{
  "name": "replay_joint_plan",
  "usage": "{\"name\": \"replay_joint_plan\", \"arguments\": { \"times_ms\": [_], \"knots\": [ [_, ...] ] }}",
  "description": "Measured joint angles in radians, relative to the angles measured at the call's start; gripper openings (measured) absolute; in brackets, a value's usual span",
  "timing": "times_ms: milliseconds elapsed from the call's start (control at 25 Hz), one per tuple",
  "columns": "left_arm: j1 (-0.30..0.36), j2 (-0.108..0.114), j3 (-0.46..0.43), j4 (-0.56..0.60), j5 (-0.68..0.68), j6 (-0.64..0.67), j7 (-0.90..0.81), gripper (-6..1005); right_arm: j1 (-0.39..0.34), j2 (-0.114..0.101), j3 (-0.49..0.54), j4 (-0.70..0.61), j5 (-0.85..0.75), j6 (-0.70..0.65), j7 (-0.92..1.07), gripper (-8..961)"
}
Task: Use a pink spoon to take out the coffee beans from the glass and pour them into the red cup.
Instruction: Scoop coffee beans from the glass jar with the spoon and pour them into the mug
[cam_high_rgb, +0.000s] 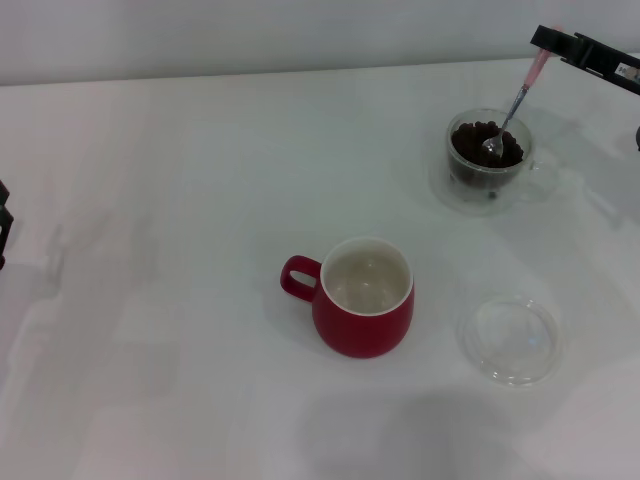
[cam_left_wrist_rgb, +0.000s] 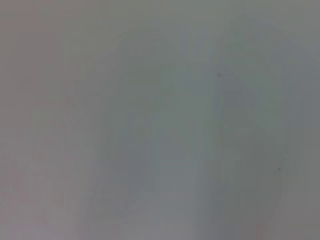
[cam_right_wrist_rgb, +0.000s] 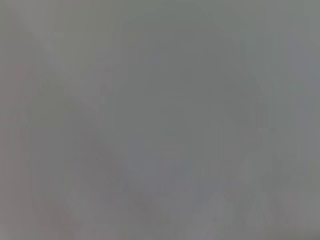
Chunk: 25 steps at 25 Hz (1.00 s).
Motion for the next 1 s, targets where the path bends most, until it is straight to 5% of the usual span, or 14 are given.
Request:
{"name": "replay_joint_plan", "arguments": {
  "times_ms": [1000],
  "knots": [
    [0.018,-0.003,0.000,-0.001,0.000,-0.001,0.000,486,-0.053,-0.007,0.028,0.087,0.120,-0.064,0.232,152]
  ]
}}
